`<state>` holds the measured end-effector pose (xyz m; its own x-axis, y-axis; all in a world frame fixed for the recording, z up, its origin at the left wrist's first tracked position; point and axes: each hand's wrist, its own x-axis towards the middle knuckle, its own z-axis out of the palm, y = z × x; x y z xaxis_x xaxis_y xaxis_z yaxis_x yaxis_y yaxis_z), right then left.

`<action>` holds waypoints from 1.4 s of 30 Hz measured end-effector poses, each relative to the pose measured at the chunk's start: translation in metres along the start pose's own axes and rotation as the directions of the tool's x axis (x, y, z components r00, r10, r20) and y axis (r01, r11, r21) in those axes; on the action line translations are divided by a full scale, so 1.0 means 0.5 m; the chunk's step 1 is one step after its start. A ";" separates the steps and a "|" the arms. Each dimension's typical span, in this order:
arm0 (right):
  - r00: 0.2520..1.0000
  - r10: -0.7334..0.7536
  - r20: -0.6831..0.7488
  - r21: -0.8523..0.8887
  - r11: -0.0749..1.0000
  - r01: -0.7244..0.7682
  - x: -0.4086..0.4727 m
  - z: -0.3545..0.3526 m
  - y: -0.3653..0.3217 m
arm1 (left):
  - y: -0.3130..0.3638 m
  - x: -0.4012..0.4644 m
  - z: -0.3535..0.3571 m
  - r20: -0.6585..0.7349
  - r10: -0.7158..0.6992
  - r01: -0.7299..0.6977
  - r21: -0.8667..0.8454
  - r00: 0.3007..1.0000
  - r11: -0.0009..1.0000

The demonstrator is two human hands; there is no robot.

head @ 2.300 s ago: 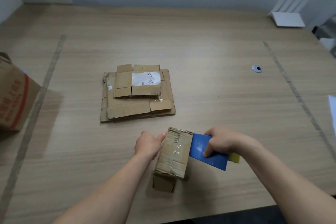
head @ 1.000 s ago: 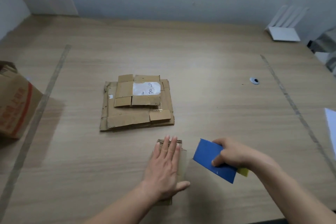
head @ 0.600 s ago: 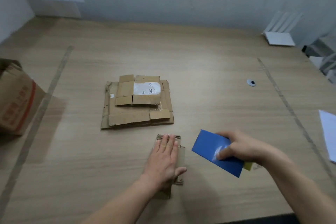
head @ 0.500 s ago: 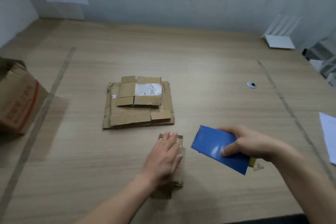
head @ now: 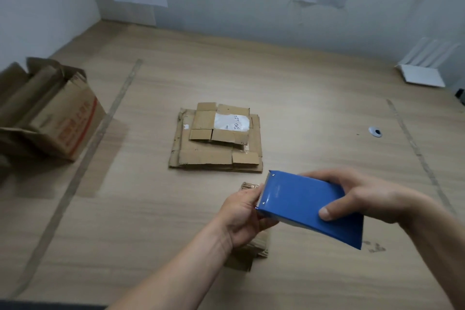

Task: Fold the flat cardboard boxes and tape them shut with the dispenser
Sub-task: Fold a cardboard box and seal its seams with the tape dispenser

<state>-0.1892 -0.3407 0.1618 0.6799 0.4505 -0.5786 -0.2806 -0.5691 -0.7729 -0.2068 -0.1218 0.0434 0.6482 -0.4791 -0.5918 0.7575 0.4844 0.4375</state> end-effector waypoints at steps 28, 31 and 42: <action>0.934 0.356 -0.009 -0.111 0.928 -0.355 -0.026 0.031 0.137 | -0.028 0.003 -0.172 -0.466 0.378 -0.110 0.505 0.800 0.856; 0.928 0.373 -0.003 -0.167 0.914 -0.369 -0.014 0.034 0.143 | -0.035 0.002 -0.187 -0.481 0.388 -0.097 0.525 0.786 0.846; 0.916 0.402 -0.002 -0.211 0.895 -0.393 0.030 0.070 0.168 | -0.063 0.028 -0.216 -0.500 0.411 0.002 0.637 0.762 0.771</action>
<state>-0.2260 -0.3575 0.0791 0.5113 0.1826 -0.8398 -0.3754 -0.8315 -0.4094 -0.2298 -0.0646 -0.0517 0.7670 0.1998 -0.6098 0.6344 -0.0938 0.7673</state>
